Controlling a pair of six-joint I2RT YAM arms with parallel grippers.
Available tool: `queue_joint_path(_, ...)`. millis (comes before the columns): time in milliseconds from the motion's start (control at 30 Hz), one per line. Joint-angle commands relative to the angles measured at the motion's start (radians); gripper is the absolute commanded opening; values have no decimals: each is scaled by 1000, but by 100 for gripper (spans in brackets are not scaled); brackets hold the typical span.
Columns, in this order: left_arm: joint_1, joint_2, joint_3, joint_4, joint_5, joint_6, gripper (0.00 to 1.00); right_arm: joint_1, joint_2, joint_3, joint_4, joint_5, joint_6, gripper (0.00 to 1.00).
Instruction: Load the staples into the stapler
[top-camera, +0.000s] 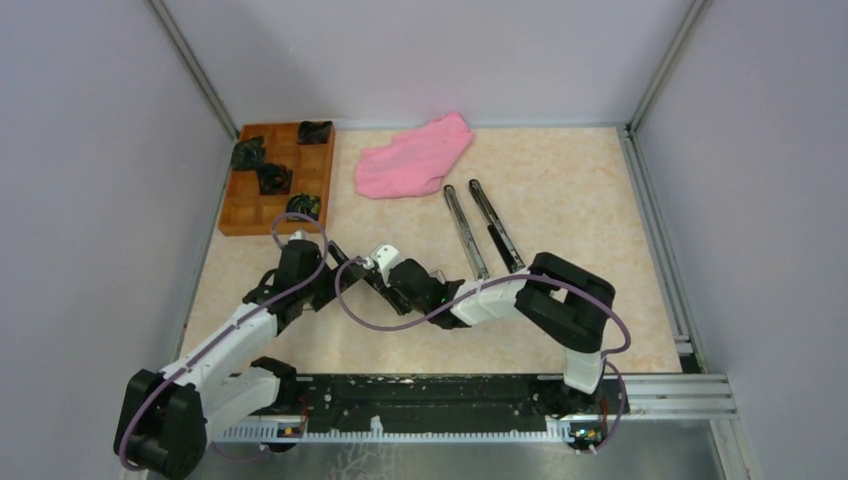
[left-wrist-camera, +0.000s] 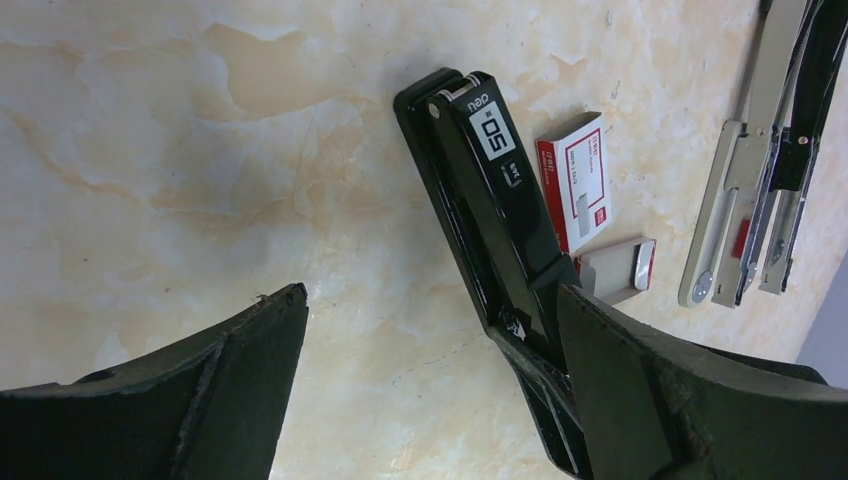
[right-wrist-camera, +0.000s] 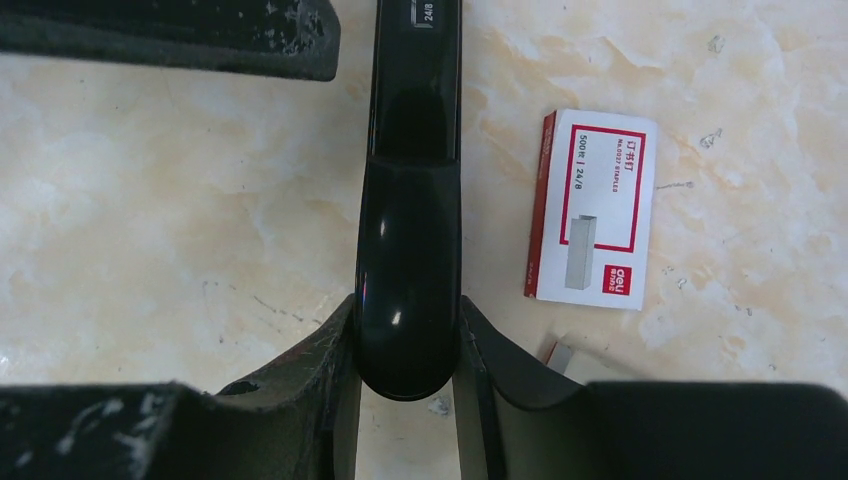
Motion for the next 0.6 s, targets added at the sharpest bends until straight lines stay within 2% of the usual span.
queue_joint_path(0,7,10,26,-6,17,-13,99,7,80,-20,-200,64,41,0)
queue_joint_path(167,9,7,45,-25,6,-11,99,8,48,4,-199,43,74,0)
queue_joint_path(433,21,-58,118,-142,-80,8,99,8,60,157,-184,23,142,0)
queue_joint_path(500,23,-78,135,-166,-100,16,99,13,70,191,-180,22,152,3)
queue_joint_path(567,25,-97,151,-187,-117,20,99,21,76,220,-184,21,151,11)
